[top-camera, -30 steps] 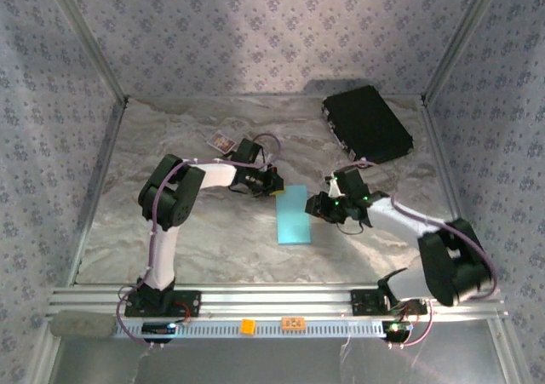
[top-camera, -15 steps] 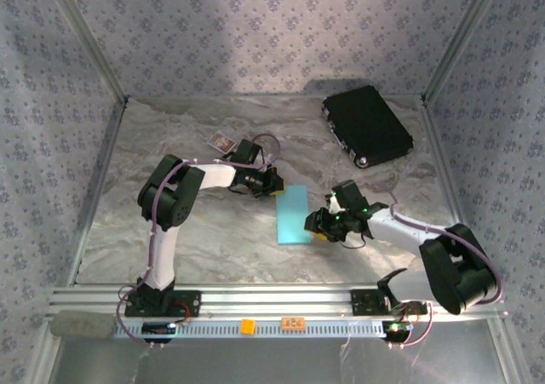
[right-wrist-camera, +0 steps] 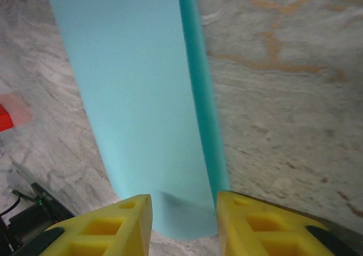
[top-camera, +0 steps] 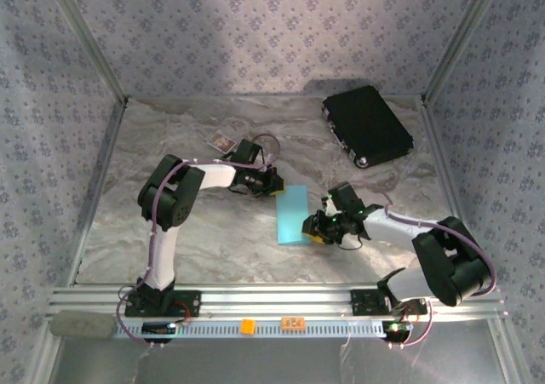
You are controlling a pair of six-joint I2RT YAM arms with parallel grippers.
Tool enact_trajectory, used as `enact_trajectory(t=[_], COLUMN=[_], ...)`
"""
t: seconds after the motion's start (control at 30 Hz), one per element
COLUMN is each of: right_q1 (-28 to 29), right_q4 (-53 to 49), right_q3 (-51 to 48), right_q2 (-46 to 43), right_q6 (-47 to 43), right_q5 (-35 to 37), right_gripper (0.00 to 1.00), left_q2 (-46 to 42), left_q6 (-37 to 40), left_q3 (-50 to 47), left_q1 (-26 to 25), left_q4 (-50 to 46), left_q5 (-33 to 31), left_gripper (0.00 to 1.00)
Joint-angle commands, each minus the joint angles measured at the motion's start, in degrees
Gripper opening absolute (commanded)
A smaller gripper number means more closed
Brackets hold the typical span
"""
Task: Fold a paper plane with a square sheet of paper (pick it up from the middle)
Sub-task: Fold the triangle a second time at the center of the table.
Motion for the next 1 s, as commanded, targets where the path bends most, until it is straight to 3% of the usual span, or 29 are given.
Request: enact_trajectory(t=[0.0, 0.3, 0.63, 0.8, 0.97], right_q1=[0.16, -1.78, -4.74, -6.28, -6.89], right_q4=[2.07, 7.17, 13.30, 15.27, 16.97], right_q3=[-0.63, -0.35, 4.00, 4.19, 3.40], right_q2=[-0.53, -1.30, 6.56, 8.50, 10.18], right_q6=[1.24, 1.50, -0.83, -2.90, -2.61], right_q5=[-1.09, -3.60, -6.90, -8.47, -10.06], right_gripper=[0.36, 0.41, 0.46, 0.45, 0.37], left_q2=[0.98, 0.73, 0.74, 0.73, 0.69], left_q6=[0.79, 0.50, 0.32, 0.25, 0.12], left_q3=[-1.51, -1.45, -1.66, -1.62, -1.44], left_q1=[0.19, 0.15, -0.01, -0.06, -0.05], left_q4=[-2.91, -2.47, -1.96, -1.74, -1.61], left_q5=[-1.74, -1.38, -0.94, -0.83, -0.60], left_gripper=[0.03, 0.03, 0.03, 0.03, 0.03])
